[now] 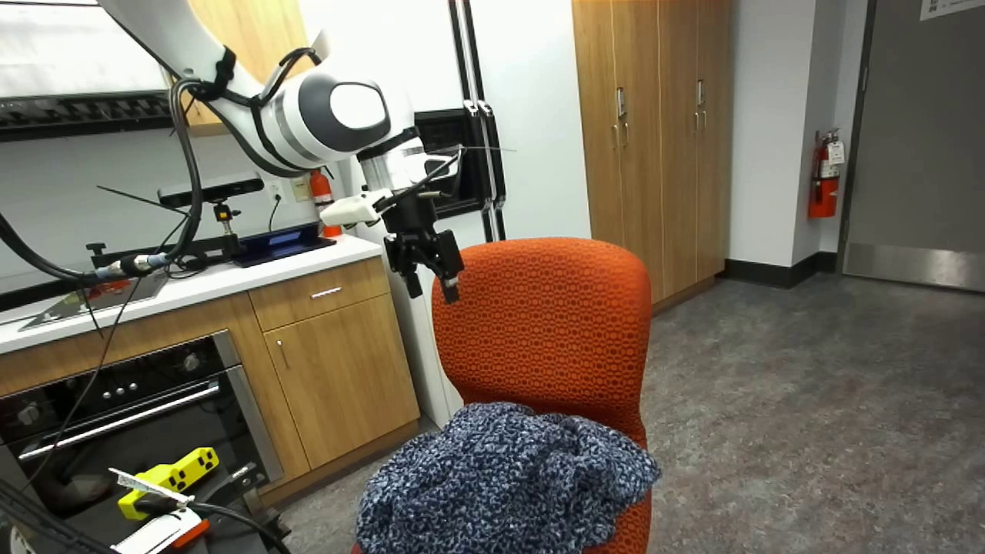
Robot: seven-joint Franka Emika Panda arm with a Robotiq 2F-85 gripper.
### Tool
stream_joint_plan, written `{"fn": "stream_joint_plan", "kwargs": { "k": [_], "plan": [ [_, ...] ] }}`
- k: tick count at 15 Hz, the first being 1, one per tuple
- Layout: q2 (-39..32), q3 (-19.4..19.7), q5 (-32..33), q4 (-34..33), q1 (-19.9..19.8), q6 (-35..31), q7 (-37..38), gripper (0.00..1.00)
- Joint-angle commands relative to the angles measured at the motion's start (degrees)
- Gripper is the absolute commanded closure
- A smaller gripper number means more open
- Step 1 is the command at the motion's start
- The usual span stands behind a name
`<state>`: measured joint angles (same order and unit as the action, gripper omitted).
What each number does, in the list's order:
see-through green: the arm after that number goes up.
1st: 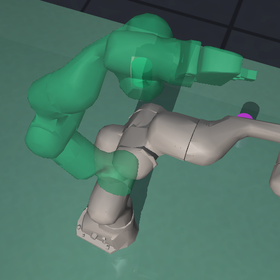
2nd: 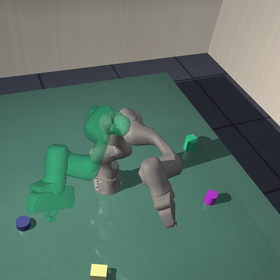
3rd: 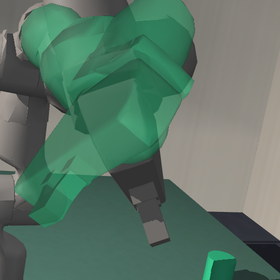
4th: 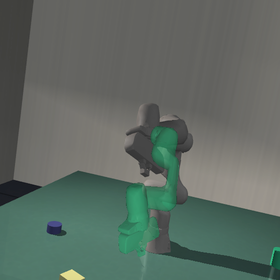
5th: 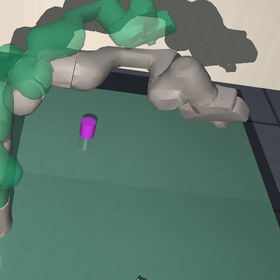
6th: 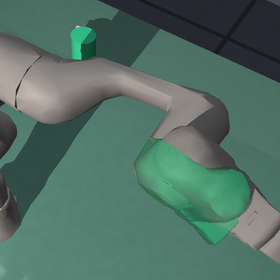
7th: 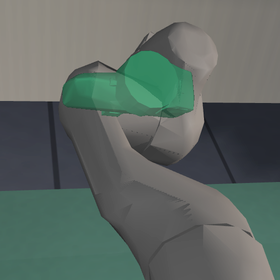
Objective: Hang the fleece on the backrest of the chair
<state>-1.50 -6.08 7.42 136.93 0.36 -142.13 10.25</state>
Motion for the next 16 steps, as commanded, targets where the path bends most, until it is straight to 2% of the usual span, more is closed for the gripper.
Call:
{"fn": "stream_joint_plan", "kwargs": {
  "k": [1,9,16],
  "plan": [
    [-1.16,1.02,-0.05,0.15,1.36,0.12,0.1,0.0],
    [-14.1,1.3,-1.21,0.57,2.97,-5.1,1.0,0.0],
    [-29.85,7.74,-0.02,-3.55,4.18,-13.21,2.99,0.0]
  ]
}}
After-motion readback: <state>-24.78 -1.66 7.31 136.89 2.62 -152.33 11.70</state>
